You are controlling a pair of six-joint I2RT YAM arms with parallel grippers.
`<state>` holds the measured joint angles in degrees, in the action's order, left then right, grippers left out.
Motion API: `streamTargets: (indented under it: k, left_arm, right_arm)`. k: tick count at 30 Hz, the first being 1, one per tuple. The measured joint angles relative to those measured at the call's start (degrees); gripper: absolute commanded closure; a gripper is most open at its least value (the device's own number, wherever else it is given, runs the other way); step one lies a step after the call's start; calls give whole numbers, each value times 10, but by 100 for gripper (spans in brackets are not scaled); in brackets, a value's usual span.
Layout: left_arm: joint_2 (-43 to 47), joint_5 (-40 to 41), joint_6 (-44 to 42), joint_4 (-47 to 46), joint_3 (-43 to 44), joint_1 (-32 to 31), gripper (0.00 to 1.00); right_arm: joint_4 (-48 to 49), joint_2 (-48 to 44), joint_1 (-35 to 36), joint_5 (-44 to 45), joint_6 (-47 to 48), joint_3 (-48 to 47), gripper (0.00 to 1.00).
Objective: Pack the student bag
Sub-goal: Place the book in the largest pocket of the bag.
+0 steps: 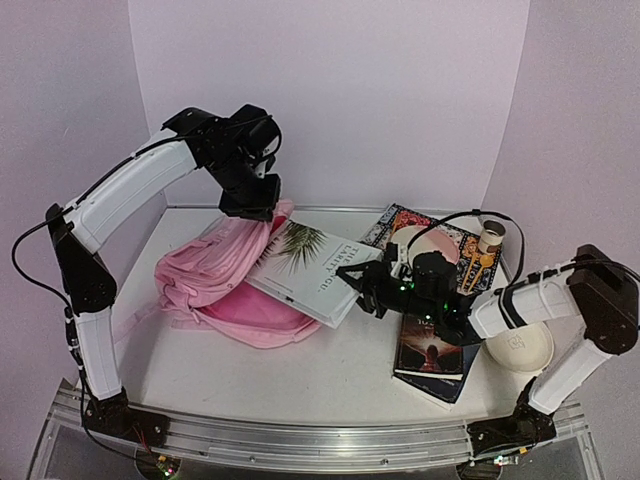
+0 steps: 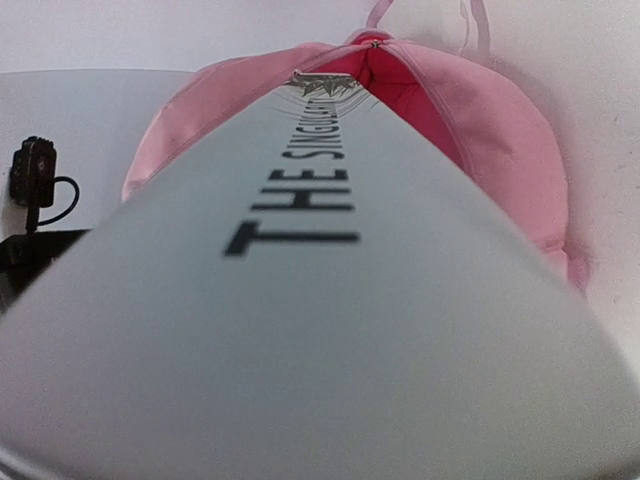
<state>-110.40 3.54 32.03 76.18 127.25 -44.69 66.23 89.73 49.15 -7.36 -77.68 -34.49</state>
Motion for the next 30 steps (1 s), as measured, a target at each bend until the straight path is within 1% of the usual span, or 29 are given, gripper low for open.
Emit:
streamTargets:
  k: [5, 10, 17, 23, 25, 30]
  left_arm:
    - [23, -37, 4, -21, -19, 0, 100]
    - [35, -56, 10, -33, -29, 0, 100]
    - [38, -90, 12, -47, -47, 0, 100]
    - [52, -124, 23, -81, -84, 0, 100]
    - [58, -131, 27, -92, -95, 0, 100]
    - [72, -140, 30, -115, -122, 0, 100]
  right_arm:
    - [24, 74, 8, 3, -9, -71, 63]
    - [26, 144, 15, 5, -23, -140, 63]
    - [28, 228, 20, 18, -46, -198, 62]
    - [26, 287, 23, 30, -61, -256, 60]
    - [21, 299, 25, 35, -64, -271, 58]
    - [-2, 328, 28, 46, -61, -322, 44]
